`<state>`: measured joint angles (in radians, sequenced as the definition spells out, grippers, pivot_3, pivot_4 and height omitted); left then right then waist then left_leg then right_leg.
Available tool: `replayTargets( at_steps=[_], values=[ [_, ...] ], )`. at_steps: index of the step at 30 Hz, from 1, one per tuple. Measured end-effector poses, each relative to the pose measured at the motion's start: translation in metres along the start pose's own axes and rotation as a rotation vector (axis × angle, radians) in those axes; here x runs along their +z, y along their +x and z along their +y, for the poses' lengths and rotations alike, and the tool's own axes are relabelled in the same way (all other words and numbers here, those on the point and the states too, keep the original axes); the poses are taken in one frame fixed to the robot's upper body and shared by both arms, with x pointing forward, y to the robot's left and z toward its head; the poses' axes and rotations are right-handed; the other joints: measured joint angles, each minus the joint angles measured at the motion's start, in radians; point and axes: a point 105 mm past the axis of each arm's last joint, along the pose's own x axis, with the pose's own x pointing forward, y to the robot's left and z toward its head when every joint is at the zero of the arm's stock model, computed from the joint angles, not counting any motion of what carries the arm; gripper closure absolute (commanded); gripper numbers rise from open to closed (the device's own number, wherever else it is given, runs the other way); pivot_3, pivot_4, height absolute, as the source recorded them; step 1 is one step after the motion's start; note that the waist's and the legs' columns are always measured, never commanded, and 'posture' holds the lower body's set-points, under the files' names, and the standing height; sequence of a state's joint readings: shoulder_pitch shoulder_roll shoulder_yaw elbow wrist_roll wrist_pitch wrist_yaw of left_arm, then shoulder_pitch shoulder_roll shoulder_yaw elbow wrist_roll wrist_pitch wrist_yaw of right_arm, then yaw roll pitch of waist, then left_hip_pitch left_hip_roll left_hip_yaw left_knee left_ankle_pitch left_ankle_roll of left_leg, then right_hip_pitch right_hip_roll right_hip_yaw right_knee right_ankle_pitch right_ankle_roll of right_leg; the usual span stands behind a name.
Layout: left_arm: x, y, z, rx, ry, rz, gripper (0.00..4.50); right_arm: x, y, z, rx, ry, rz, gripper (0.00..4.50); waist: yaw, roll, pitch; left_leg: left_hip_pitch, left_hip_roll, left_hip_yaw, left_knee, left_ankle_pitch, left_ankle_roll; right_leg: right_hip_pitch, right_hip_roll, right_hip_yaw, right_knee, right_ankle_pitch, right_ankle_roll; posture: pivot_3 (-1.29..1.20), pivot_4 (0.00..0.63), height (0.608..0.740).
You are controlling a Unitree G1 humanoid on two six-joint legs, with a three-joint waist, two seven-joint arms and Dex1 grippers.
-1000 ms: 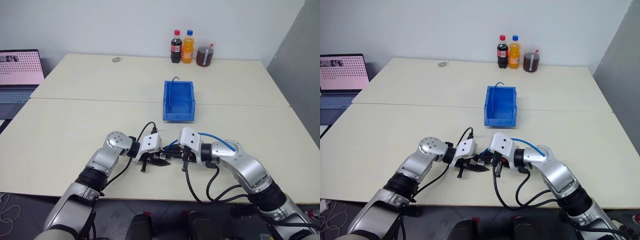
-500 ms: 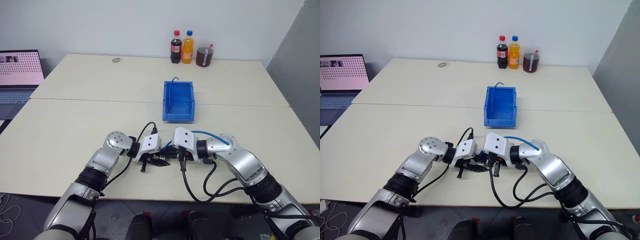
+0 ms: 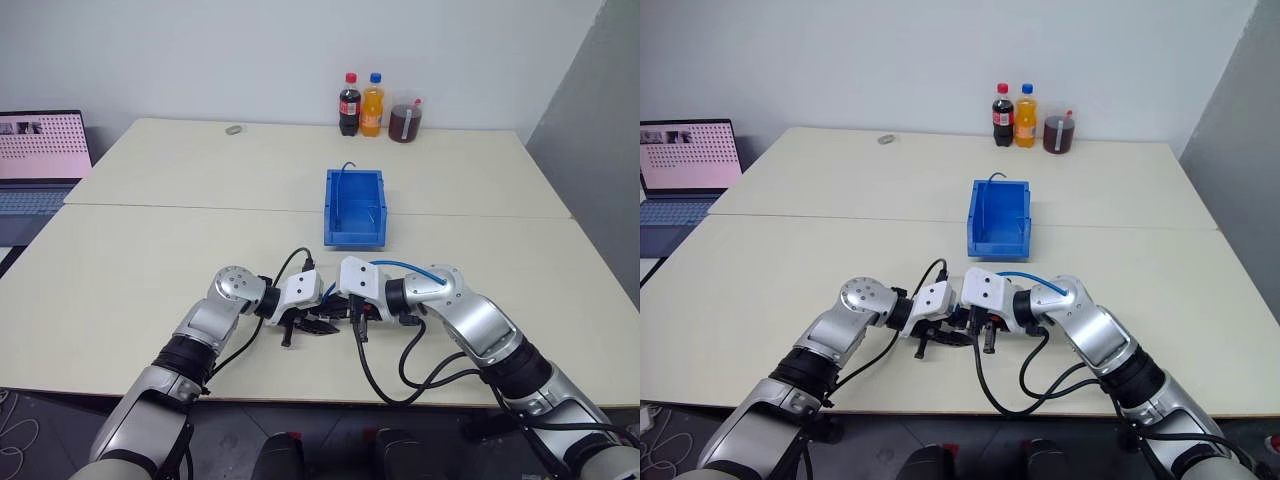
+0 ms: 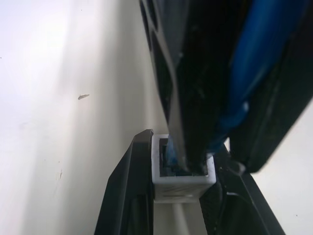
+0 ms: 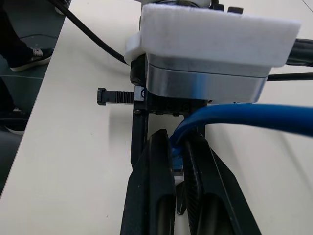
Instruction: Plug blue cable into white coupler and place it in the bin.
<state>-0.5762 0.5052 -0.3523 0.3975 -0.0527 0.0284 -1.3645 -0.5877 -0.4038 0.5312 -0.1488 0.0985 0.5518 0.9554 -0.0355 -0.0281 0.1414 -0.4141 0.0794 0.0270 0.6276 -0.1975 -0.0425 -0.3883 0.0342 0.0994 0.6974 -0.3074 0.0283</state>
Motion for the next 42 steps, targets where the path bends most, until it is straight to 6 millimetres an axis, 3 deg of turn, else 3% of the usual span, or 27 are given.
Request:
replayTargets(
  at_steps=[16, 18, 28, 33, 40, 42],
  values=[
    [-0.002, 0.002, -0.001, -0.004, 0.007, 0.006, 3.68, -0.007, -0.001, 0.000, 0.011, 0.025, -0.011, 4.50, 0.001, 0.002, -0.011, 0.000, 0.000, 0.000, -0.001, 0.000, 0.000, 0.000, 0.000, 0.000, 0.000, -0.001, 0.000, 0.00, 0.150, 0.740],
    [-0.002, 0.002, -0.001, -0.003, -0.003, 0.004, 2.98, -0.007, -0.001, 0.000, 0.002, 0.028, -0.020, 4.50, 0.000, 0.002, -0.011, 0.000, 0.000, 0.000, -0.001, 0.000, 0.000, 0.000, 0.000, 0.000, 0.000, -0.001, 0.000, 0.00, 0.150, 0.740],
    [-0.010, -0.015, -0.009, 0.008, -0.039, -0.013, 1.04, -0.013, -0.021, -0.002, -0.069, 0.108, -0.055, 4.50, -0.009, 0.004, -0.006, -0.001, 0.001, 0.000, -0.002, 0.000, 0.000, -0.002, 0.000, 0.000, 0.000, -0.001, 0.000, 0.00, 0.150, 0.740],
    [-0.009, -0.022, -0.010, 0.039, -0.042, -0.034, 0.05, -0.006, -0.028, -0.004, -0.093, 0.145, -0.076, 4.50, -0.015, 0.001, 0.004, -0.003, 0.001, 0.000, -0.002, 0.000, 0.000, -0.002, 0.000, 0.000, 0.000, -0.001, 0.000, 0.00, 0.150, 0.740],
    [-0.002, -0.038, -0.001, 0.205, -0.056, -0.094, 0.05, 0.017, -0.042, -0.009, -0.148, 0.188, -0.173, 4.50, -0.018, 0.000, 0.012, -0.011, 0.001, -0.001, -0.002, 0.000, 0.000, -0.009, 0.000, -0.001, 0.000, -0.001, 0.000, 0.00, 0.150, 0.740],
    [0.005, -0.047, 0.002, 0.274, -0.057, -0.103, 0.05, 0.027, -0.054, -0.018, -0.193, 0.227, -0.224, 4.50, -0.017, 0.001, 0.012, -0.018, 0.001, -0.001, -0.001, 0.000, 0.000, -0.017, 0.000, 0.000, 0.001, -0.001, 0.000, 0.00, 0.150, 0.740]
  ],
)
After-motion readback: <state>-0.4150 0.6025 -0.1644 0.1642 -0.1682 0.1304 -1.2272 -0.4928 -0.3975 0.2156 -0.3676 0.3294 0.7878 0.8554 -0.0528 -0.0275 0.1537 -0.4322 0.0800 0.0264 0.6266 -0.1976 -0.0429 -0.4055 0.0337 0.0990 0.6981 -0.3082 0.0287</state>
